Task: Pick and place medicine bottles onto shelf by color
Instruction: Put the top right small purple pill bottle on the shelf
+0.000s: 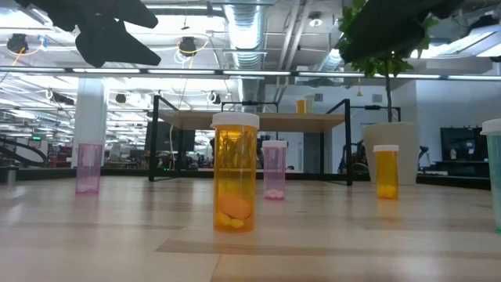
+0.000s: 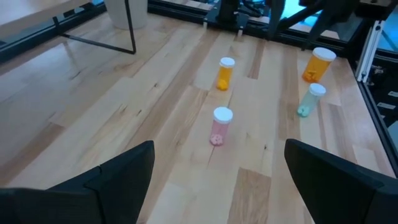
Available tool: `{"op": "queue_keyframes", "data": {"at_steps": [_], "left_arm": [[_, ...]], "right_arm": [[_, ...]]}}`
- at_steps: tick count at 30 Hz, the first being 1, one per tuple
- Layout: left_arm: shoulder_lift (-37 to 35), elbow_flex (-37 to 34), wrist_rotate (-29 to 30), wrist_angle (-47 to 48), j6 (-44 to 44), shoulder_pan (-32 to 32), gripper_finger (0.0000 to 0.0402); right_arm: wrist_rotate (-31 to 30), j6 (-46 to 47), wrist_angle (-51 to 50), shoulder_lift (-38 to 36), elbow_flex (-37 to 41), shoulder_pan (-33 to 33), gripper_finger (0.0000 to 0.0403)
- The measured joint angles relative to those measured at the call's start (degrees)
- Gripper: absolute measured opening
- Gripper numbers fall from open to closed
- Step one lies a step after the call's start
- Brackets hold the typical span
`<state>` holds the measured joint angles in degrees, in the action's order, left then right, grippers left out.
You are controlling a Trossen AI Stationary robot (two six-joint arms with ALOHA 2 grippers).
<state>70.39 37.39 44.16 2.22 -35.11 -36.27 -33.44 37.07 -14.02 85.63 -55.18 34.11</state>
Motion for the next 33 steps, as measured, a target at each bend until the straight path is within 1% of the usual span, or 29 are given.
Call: {"op": "queue_keyframes", "data": {"at_steps": [13,16,18,20,23,26,33], "left_arm": [[0.0,0.0,0.04,0.02,0.12,0.0,0.0345],[0.0,0.0,0.16,-0.13,0.11,0.08,0.0345],[0.0,0.0,0.18,-0.27,0.11,0.31,0.0345],[0.0,-0.01,0.18,-0.27,0.11,0.35,0.0345],[0.0,-0.02,0.24,-0.37,0.13,0.37,0.0345],[0.0,-0.02,0.22,-0.51,0.37,0.35,0.0345],[0.0,-0.02,0.24,-0.24,0.42,0.36,0.0345]], "right_arm": [[0.04,1.04,-2.27,-0.04,-0.02,-0.51,0.0223],[-1.59,0.4,0.83,-0.02,-0.02,-0.97,0.0223],[-0.78,-1.79,5.14,1.44,-0.14,-1.82,0.0223],[0.59,-4.79,6.96,2.75,0.03,-2.47,0.0223],[1.49,-6.36,11.3,5.26,-0.2,-3.64,0.0223],[3.81,-6.58,12.17,8.61,-0.03,-5.23,0.0223],[3.73,-6.69,13.25,12.43,0.07,-8.72,0.0223]]}}
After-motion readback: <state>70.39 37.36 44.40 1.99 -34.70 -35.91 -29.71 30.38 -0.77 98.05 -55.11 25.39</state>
